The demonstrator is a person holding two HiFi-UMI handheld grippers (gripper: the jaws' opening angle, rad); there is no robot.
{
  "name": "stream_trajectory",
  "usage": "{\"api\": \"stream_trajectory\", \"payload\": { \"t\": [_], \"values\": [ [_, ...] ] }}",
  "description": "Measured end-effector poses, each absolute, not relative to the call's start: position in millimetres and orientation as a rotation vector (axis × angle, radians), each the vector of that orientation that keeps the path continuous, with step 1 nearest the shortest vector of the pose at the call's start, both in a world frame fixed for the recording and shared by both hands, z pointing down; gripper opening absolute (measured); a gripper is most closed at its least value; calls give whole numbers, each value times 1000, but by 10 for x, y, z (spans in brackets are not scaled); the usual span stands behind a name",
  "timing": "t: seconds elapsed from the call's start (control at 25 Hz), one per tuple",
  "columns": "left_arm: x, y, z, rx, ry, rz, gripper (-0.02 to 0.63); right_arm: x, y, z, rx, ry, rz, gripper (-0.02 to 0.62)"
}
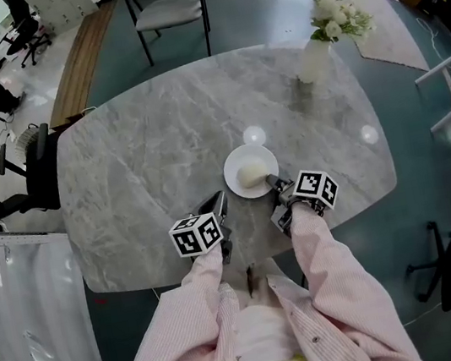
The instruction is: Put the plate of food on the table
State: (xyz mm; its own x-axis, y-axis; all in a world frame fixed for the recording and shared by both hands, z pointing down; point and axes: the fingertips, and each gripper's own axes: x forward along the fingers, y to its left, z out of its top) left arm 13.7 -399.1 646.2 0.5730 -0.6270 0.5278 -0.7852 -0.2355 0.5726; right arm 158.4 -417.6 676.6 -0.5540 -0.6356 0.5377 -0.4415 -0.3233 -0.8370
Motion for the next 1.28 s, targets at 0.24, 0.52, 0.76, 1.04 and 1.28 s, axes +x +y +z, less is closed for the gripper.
{"api": "stream_trajectory", "payload": {
  "t": [0.24,0.52,0.76,1.04,1.28],
  "values": [
    [151,-3987,6459,1959,-1127,238,-3,1577,-4147,6794,-1553,1875,-1956,44],
    [159,-3978,6459,1962,-1117,243,-3,1576,-4131,6767,-1664,2055,-1895,89],
    [174,-3977,6439,1969,-1113,241,-3,1579,-4107,6752,-1740,2163,-1836,122],
    [186,-3970,6343,2010,-1106,227,-3,1640,-4070,6670,-1805,2221,-1743,132],
    [219,-3942,6117,2118,-1088,232,-3,1779,-4055,6456,-1884,2324,-1592,124]
  ]
}}
